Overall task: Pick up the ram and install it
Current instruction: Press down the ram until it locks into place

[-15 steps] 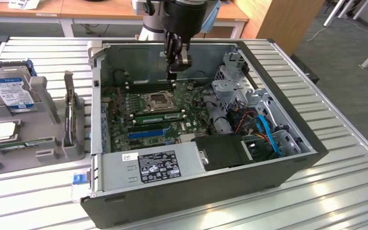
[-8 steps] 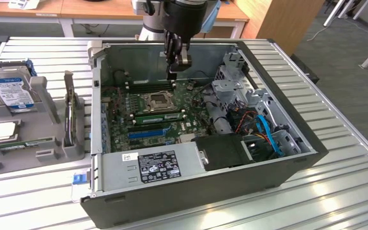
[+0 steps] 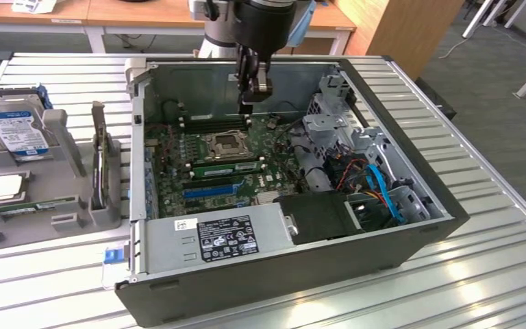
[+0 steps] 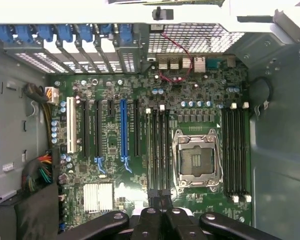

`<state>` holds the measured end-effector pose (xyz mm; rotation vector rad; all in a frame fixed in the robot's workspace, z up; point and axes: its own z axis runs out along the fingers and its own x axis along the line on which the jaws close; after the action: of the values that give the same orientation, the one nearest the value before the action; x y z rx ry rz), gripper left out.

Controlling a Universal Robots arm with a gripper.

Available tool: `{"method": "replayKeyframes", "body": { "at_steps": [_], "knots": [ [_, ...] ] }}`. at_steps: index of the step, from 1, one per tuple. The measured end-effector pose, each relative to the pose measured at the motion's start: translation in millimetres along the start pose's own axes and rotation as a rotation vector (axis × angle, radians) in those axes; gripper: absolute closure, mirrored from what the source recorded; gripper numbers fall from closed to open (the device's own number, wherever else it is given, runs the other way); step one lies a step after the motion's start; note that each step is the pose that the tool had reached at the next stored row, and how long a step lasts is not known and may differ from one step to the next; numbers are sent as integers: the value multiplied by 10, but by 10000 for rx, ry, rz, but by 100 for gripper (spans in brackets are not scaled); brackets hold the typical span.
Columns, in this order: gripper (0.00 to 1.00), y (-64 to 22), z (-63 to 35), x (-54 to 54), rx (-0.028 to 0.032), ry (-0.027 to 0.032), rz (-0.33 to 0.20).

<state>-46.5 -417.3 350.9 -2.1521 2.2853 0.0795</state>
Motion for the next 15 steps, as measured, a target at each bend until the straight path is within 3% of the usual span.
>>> {"method": "replayKeyframes", "body": {
  "at_steps": [15],
  "knots": [
    [90,0,0,0,84,-81,2224]
  ]
}}
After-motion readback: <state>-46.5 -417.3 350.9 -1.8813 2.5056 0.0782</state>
